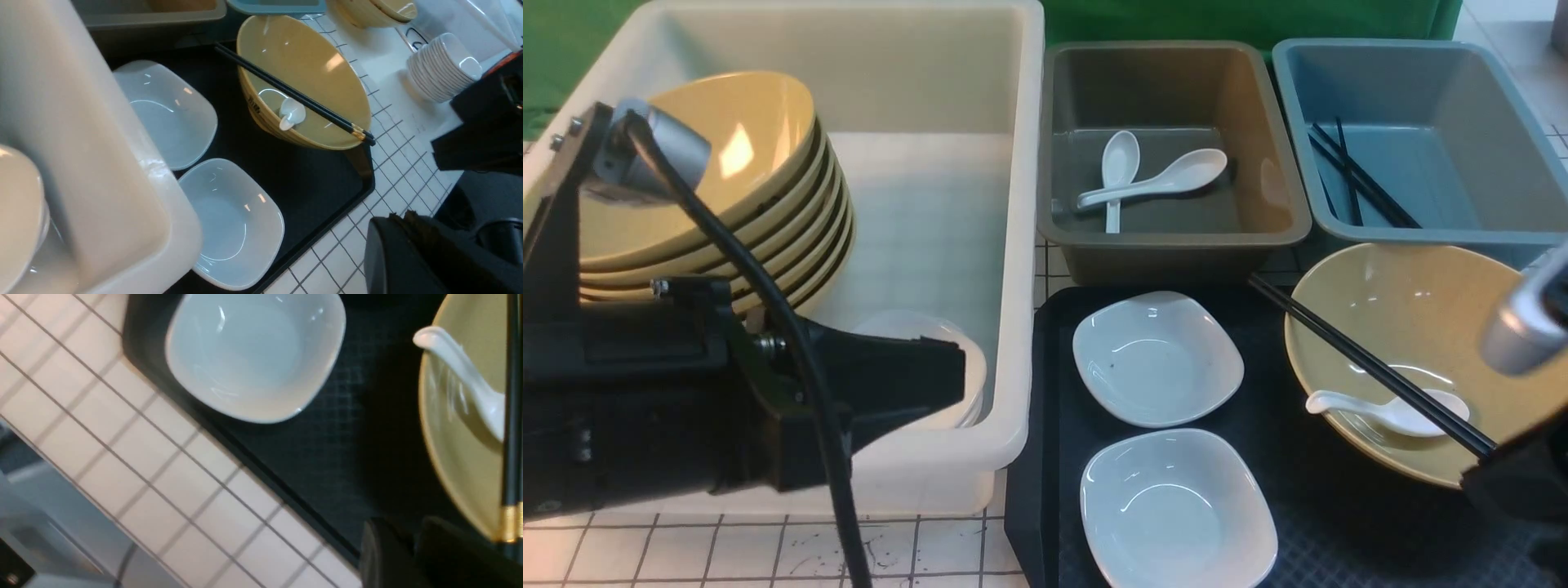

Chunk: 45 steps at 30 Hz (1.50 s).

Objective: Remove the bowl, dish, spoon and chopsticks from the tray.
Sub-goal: Use the right arm to grab a chopstick

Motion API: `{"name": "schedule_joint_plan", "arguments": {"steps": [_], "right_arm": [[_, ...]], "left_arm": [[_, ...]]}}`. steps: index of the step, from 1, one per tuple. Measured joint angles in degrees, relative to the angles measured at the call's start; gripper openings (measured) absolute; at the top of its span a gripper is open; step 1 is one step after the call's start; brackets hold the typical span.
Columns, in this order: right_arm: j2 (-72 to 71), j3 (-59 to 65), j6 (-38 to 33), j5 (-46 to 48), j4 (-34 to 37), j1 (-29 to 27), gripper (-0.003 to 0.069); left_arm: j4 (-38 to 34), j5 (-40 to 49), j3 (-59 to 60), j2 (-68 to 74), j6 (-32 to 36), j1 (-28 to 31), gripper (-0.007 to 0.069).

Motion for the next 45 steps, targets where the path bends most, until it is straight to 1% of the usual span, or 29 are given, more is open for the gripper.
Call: {"name": "schedule_joint_plan", "arguments": {"steps": [1,3,5,7,9,13,14,16,19,21,24,28,31,34,36,38,41,42,45], "right_arm": [[1.87,-0.90,-1.33,0.80,0.00,-1.75,0.0127],[6.26,-3.53,-6.98,2.89,0.00,-7.38,0.0127],[10.01,-4.65,-10.43,2.99,-0.05,-11.69,0.0129],[13.21,-4.85,-12.12,2.36,-0.19,-14.16,0.0148],[15.21,-4.89,-13.85,1.80,-0.19,-15.31,0.0183],[20.29,-4.89,-16.21,-2.01,-0.12,-15.89,0.0319],[21.43,-4.89,-16.57,-3.69,-0.08,-15.89,0.0372],[23.66,-4.89,-17.21,-6.38,-0.18,-15.89,0.0453],[26.65,-4.89,-17.60,-9.17,-0.65,-16.67,0.0536],[28.43,-4.89,-17.65,-10.33,-1.07,-17.72,0.0557],[30.60,-4.89,-17.78,-10.91,-1.20,-19.27,0.0559],[33.26,-4.89,-19.05,-11.82,-1.60,-19.91,0.0522],[34.05,-4.89,-21.07,-12.19,-1.13,-19.91,0.0463],[34.26,-4.95,-23.20,-11.48,-0.35,-19.91,0.0377],[34.30,-4.95,-25.00,-10.27,0.02,-19.91,0.0292],[34.30,-5.09,-25.97,-8.77,0.31,-19.91,0.0187],[33.94,-5.80,-26.57,-6.74,0.42,-19.91,0.0080],[33.39,-6.21,-26.70,-5.81,0.42,-19.91,0.0051],[30.13,-7.59,-26.51,-3.14,0.53,-19.91,0.0039]], "left_arm": [[-0.68,0.54,0.00,-0.06,0.52,0.00,-0.0001],[-2.09,1.54,0.00,-0.33,2.46,0.00,-0.0001],[-2.95,1.69,0.00,-1.15,4.07,0.00,-0.0001],[-3.76,1.47,0.00,-1.75,5.50,0.00,-0.0001],[-4.66,1.07,0.00,-2.26,7.24,0.00,-0.0001],[-7.71,0.64,0.00,-2.84,11.60,0.00,-0.0001],[-8.48,0.64,0.00,-2.88,12.44,0.00,-0.0001],[-9.23,1.03,0.00,-2.88,13.22,0.00,-0.0001],[-9.39,1.65,0.00,-2.88,13.35,0.00,-0.0001],[-9.39,1.72,0.00,-2.88,13.35,0.00,-0.0001],[-9.39,1.71,0.00,-2.88,13.35,0.00,-0.0001],[-9.39,1.71,0.00,-2.88,13.46,0.00,-0.0001],[-9.44,1.71,0.00,-2.88,13.61,0.00,-0.0001],[-9.51,1.71,0.00,-2.88,14.03,0.00,-0.0001],[-9.55,1.71,0.00,-2.88,14.02,0.00,-0.0001],[-9.55,1.71,0.00,-2.88,14.10,0.00,-0.0001],[-9.55,1.71,0.00,-2.88,14.16,0.00,-0.0001],[-9.55,1.71,0.00,-2.88,14.16,0.00,-0.0001],[-9.55,1.62,0.00,-2.88,14.16,0.00,-0.0001]]}}
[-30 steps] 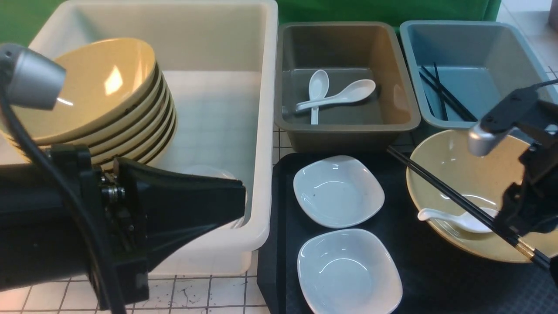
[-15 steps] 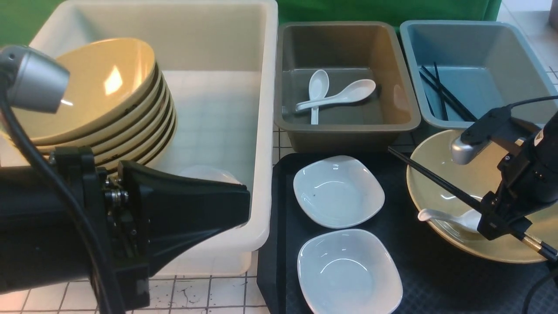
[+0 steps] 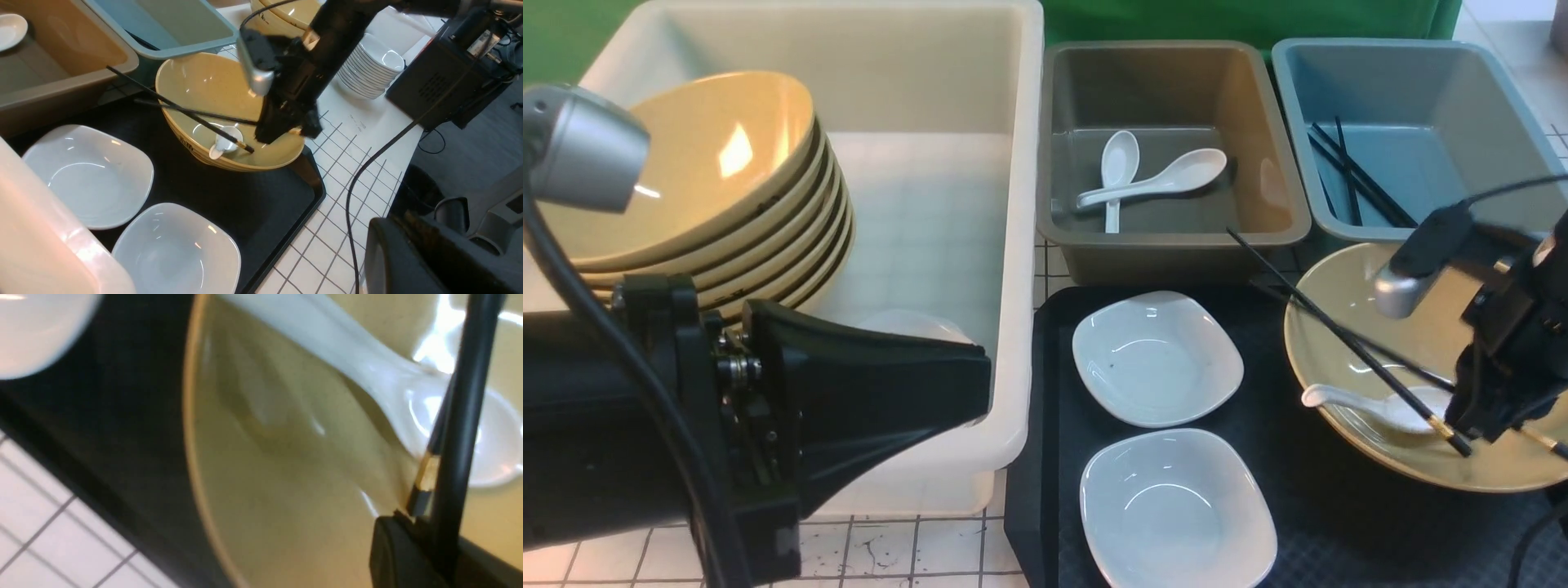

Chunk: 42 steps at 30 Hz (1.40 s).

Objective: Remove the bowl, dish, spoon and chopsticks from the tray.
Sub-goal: Use the right arm to grab a chopstick, then use the right arm to put a chopstick into the small storage box on the right

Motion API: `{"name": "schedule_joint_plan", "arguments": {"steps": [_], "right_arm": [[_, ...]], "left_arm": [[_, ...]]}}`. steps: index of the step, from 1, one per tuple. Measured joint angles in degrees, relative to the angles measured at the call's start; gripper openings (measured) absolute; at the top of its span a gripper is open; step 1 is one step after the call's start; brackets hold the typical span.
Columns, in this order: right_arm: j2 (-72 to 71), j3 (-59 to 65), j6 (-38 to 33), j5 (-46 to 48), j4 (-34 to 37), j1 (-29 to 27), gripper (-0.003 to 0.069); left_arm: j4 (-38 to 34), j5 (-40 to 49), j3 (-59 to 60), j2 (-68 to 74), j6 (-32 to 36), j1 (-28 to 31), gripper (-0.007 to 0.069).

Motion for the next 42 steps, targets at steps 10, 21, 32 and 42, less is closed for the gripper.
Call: {"name": "schedule_joint_plan", "arguments": {"steps": [10,21,32,42], "right_arm": [[-8.35,-2.82,3.11,0.34,0.15,-0.47,0.0039],[-7.07,-2.99,9.19,-6.74,0.57,-1.07,0.0039],[14.23,-23.07,23.30,-25.90,4.38,-7.39,0.0039],[37.42,-45.83,26.81,-25.46,8.53,-8.48,0.0067]], "left_arm": [[-2.24,-6.17,0.00,0.00,1.74,0.00,-0.0001],[-2.49,-6.33,0.00,0.00,1.92,0.00,-0.0001],[-15.97,-12.62,0.00,0.00,21.24,0.00,-0.0001],[-27.11,-17.35,0.00,0.00,34.41,0.00,-0.0001]]}}
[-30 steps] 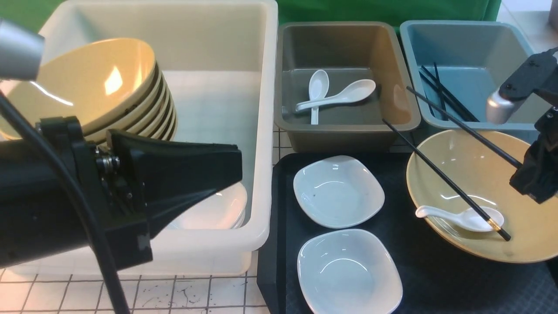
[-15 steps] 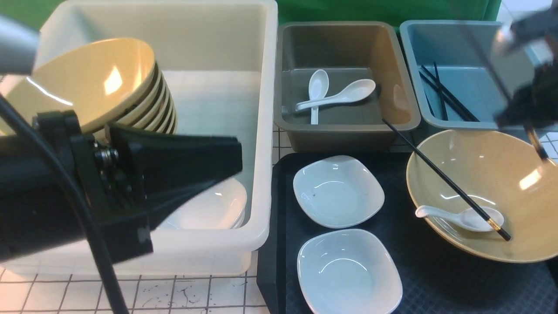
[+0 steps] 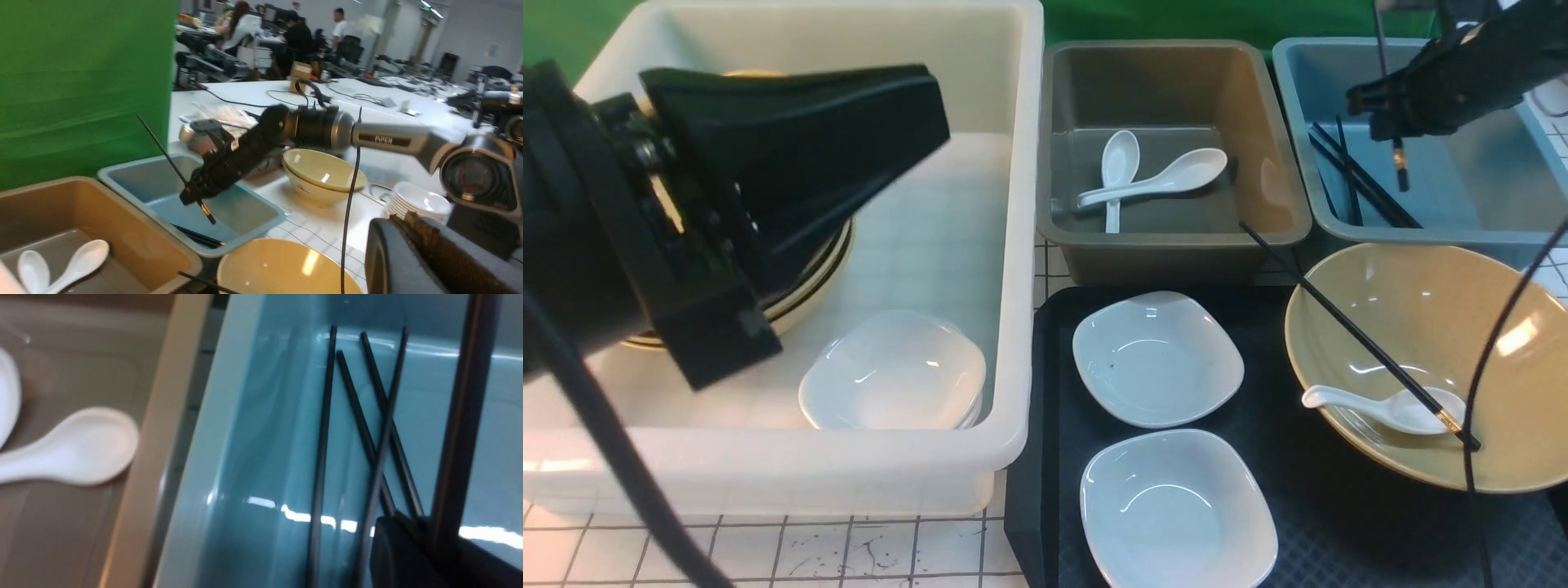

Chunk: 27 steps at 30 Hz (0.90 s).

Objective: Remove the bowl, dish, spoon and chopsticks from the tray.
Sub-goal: Use the right arm to put a chopstick into the small storage box on the right, then use the right arm to grab a chopstick

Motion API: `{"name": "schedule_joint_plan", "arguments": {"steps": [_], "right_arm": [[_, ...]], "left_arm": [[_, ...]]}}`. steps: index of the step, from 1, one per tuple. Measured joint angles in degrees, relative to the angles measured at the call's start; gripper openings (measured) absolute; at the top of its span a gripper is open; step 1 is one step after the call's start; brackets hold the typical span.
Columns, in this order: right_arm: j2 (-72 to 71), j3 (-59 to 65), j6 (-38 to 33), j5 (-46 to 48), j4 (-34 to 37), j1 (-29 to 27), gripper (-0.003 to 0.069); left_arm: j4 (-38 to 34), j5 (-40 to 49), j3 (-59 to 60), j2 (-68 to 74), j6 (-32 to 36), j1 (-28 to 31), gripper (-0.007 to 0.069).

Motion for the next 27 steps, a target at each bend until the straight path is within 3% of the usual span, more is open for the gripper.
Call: {"name": "schedule_joint_plan", "arguments": {"steps": [4,9,11,14,20,27], "right_arm": [[2.64,-1.34,0.12,0.00,0.12,0.00,0.0178],[2.11,-1.45,-0.05,3.37,0.12,0.00,0.0440],[0.32,-1.45,-1.40,6.87,0.12,0.00,0.0487],[-4.37,-1.45,-6.93,16.08,0.12,0.20,0.0488],[-15.78,2.10,-15.23,34.25,-0.11,2.52,0.0364],[-28.12,20.83,-19.62,36.01,-0.07,4.09,0.0352]], "left_arm": [[0.37,-0.58,0.00,0.00,-1.59,0.00,-0.0001],[0.44,-0.58,0.00,0.00,-2.70,0.00,-0.0001],[1.26,-0.58,0.00,0.00,-3.14,0.00,-0.0001],[4.42,-0.10,0.00,0.00,-5.66,0.00,-0.0001],[11.42,3.45,0.00,0.00,-9.54,0.00,0.0000],[12.85,5.72,0.00,0.00,-10.31,0.00,0.0000]]}}
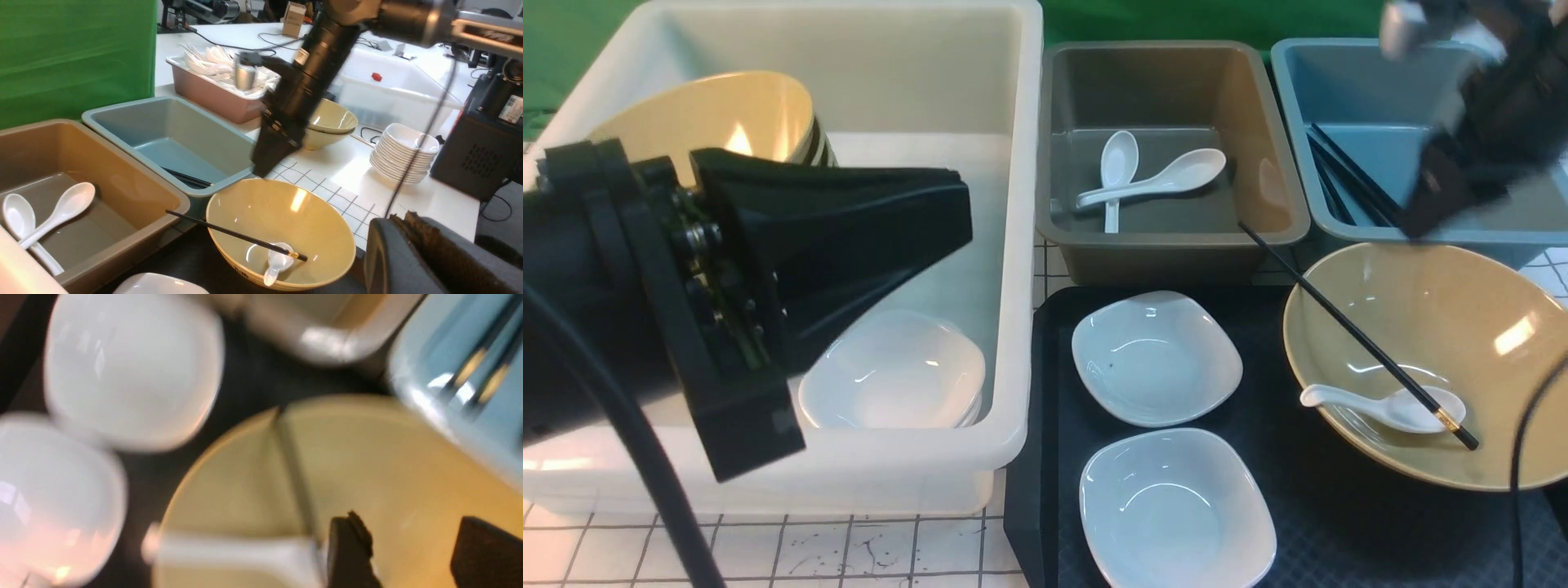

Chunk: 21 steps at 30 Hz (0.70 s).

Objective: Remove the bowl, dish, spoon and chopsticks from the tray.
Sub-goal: Use the right arm to grab a chopstick

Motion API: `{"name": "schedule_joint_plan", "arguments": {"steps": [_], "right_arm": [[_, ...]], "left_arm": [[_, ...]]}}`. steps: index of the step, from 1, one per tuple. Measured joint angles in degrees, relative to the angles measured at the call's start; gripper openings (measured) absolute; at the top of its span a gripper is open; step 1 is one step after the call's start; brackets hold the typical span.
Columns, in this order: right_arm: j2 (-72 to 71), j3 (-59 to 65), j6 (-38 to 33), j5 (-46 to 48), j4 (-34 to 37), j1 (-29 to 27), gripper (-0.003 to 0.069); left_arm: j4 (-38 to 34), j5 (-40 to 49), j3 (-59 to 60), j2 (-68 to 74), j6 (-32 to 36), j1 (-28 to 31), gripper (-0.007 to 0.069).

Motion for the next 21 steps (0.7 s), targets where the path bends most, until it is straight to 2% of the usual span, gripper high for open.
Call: {"name": "schedule_joint_plan", "arguments": {"steps": [3,7,9,12,21], "right_arm": [[-3.77,10.80,-2.18,-3.85,-0.28,0.00,0.0384],[-4.38,17.89,-4.40,-11.21,-0.06,0.00,0.0426],[-4.13,22.83,-6.73,-18.16,0.68,0.00,0.0461],[-2.75,25.02,-7.57,-24.64,0.85,0.00,0.0477],[3.97,25.32,-8.08,-32.56,1.16,0.00,0.0460]], "left_arm": [[0.00,0.19,0.00,0.00,-0.03,0.00,0.0000],[0.00,0.19,0.00,0.00,-0.07,0.00,0.0000],[0.00,0.19,0.00,0.00,-0.07,0.00,0.0000],[0.00,0.19,0.00,0.00,-0.16,0.00,0.0000],[0.00,0.19,0.00,0.00,-0.42,0.00,0.0000]]}}
